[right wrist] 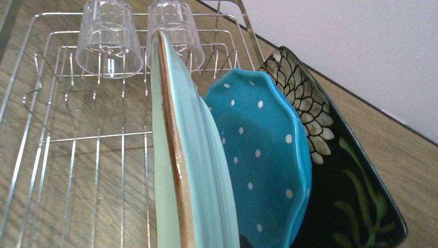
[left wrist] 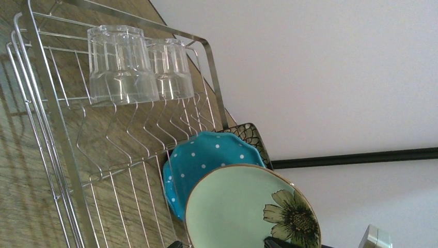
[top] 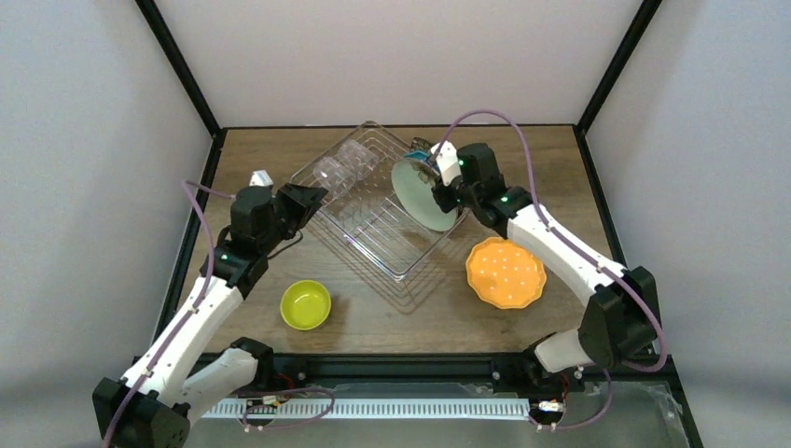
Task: Load the mixed dishes into the dish rack
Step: Insert the plate into the dish rack.
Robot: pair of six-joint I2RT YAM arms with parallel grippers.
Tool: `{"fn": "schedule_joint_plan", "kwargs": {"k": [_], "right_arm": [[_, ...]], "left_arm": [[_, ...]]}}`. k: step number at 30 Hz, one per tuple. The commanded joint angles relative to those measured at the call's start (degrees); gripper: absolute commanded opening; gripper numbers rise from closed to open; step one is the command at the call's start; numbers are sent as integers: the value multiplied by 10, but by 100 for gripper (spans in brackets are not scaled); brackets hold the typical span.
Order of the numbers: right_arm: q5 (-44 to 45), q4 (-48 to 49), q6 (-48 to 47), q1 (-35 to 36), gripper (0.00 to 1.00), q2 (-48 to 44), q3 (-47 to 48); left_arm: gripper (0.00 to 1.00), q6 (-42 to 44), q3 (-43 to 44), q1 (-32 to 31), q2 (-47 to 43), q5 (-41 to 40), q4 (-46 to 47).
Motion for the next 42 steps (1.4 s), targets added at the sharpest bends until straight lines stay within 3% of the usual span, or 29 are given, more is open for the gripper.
{"fn": "schedule_joint_plan", "kwargs": {"k": [1,23,42], "right_arm": [[76,130,-40,12,1,-26,-17],[42,250,-88,22,1,76,-27],[25,298,-94,26,1,94,-77]], "left_arm": [[89,12,-15,8,-1,7,14],[89,29,-54,51,29,35,83],[89,13,-96,60,28,38,143]]}}
